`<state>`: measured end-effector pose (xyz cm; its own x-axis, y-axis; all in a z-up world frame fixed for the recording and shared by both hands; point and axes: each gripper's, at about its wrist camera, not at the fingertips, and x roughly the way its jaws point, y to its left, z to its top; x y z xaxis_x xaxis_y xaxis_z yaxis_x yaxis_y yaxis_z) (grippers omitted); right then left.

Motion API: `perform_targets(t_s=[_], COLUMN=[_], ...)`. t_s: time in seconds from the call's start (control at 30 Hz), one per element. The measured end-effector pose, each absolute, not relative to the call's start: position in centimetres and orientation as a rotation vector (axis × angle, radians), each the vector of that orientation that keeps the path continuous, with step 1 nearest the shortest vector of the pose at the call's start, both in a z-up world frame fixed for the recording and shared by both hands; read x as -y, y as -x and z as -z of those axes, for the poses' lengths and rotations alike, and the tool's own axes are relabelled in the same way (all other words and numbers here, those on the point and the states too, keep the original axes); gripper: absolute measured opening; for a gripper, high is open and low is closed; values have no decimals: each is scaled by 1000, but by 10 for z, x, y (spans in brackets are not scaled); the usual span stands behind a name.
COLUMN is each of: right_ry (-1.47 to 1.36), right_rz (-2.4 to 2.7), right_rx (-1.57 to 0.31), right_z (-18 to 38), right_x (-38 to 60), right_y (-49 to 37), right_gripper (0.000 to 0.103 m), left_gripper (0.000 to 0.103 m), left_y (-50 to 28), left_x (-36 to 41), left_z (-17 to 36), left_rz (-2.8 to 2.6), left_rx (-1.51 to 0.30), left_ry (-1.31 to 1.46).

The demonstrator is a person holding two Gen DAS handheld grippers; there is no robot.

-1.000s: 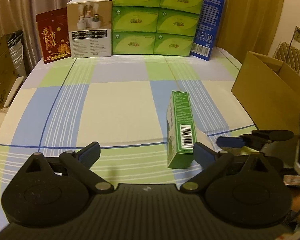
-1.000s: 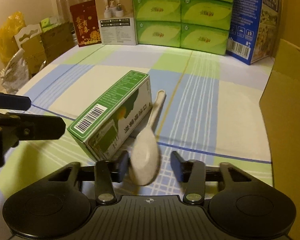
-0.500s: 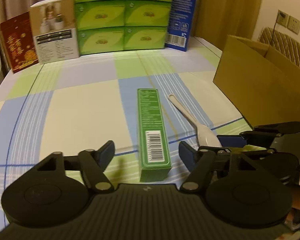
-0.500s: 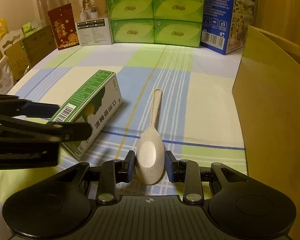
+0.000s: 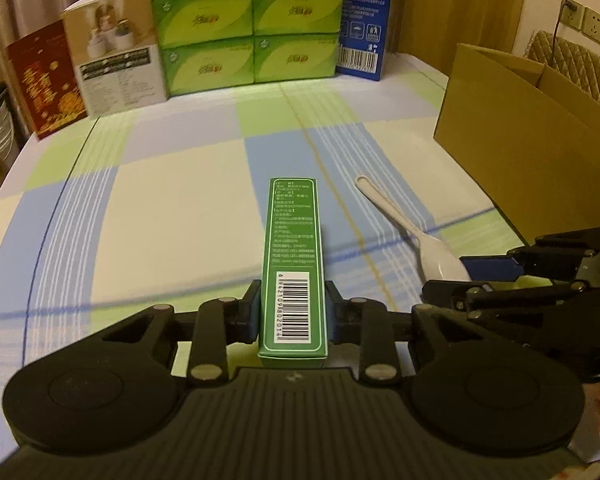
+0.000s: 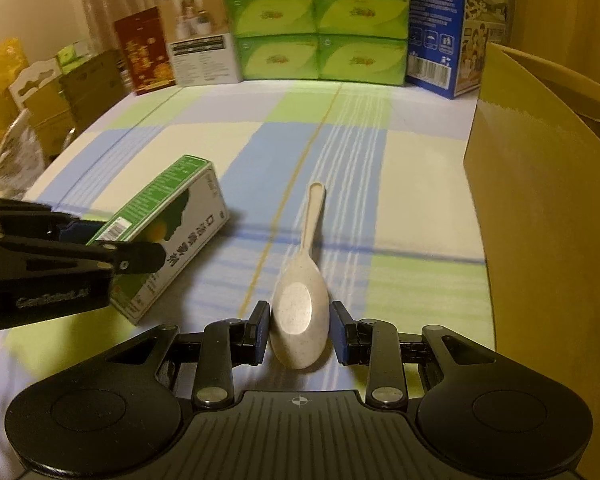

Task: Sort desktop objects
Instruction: 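Grasp the green box with the left tool while the right tool grasps the white spoon, then lift the green box and white spoon off the table with both tools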

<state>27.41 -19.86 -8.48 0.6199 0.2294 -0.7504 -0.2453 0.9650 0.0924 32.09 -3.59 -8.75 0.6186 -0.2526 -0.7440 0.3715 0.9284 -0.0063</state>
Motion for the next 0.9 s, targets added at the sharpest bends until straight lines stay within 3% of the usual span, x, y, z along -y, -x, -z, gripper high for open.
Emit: perform_targets(t_s=[0.43, 0.57, 0.9], right_ry=[35, 81, 60], right_rz=[-275, -274, -256], right_rx=[-854, -822, -795], right_z=[89, 92, 96], right_x=[198, 192, 191], right_y=[-160, -153, -166], right_gripper=[31, 40, 41], left_gripper=[25, 25, 26], left_y=[-205, -190, -194], left_x=[23, 20, 21], left_z=[72, 74, 76], left_rz=[343, 333, 340], left_rx=[-829, -815, -803], left_ry=[-140, -115, -105])
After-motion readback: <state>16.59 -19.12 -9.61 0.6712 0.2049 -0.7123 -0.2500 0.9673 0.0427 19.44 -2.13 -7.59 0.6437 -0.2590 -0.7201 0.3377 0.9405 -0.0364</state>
